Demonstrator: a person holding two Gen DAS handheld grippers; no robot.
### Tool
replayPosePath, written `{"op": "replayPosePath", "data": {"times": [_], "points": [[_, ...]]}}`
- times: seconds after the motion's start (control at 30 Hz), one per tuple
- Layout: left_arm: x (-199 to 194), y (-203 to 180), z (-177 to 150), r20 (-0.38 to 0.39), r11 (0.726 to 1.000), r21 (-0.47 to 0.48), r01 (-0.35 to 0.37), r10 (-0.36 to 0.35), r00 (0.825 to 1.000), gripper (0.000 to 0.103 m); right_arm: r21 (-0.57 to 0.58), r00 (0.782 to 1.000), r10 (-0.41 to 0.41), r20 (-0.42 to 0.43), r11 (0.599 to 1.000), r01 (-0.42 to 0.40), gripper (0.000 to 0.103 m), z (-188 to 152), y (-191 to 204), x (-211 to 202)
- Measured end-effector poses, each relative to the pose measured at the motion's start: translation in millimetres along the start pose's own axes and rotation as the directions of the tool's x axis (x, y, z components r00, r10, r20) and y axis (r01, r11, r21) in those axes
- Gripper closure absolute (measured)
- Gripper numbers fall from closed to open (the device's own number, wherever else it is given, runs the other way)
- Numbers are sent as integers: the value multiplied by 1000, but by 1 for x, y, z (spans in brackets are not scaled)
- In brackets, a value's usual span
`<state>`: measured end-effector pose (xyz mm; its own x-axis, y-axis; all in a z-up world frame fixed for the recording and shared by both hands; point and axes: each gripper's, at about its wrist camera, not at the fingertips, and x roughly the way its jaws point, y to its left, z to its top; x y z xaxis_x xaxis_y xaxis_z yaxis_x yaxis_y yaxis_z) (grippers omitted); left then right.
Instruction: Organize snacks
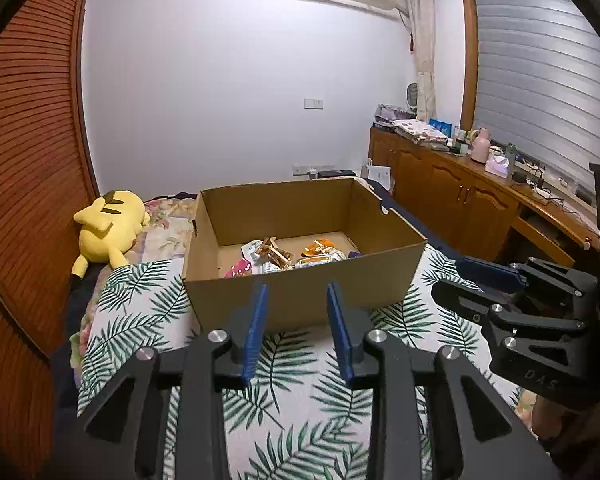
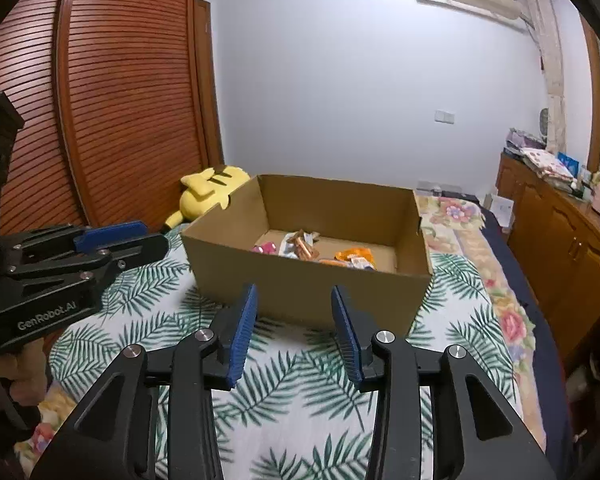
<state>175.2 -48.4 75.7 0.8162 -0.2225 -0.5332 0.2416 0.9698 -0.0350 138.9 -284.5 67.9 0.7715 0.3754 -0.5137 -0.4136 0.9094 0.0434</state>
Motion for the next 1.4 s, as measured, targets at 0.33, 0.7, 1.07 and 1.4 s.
{"op": "replayPosePath", "data": {"times": [0.33, 0.7, 1.07, 1.4], "points": [[-42, -9, -23, 34, 999, 6, -44, 44, 998, 59, 9, 999, -44, 33, 999, 44, 48, -19, 10, -36], [-71, -13, -44, 59, 995, 6, -97, 97, 994, 52, 20, 994, -77, 82, 997, 76, 14, -34, 18, -65], [-92, -18, -53, 96, 994, -7, -111, 111, 989, 32, 32, 989, -105, 104, 994, 102, 0, -45, 18, -85], [-94, -22, -63, 76, 989, -14, -146, 146, 986, 22, 72, 987, -134, 93, 989, 127, 0, -55, 10, -89]]}}
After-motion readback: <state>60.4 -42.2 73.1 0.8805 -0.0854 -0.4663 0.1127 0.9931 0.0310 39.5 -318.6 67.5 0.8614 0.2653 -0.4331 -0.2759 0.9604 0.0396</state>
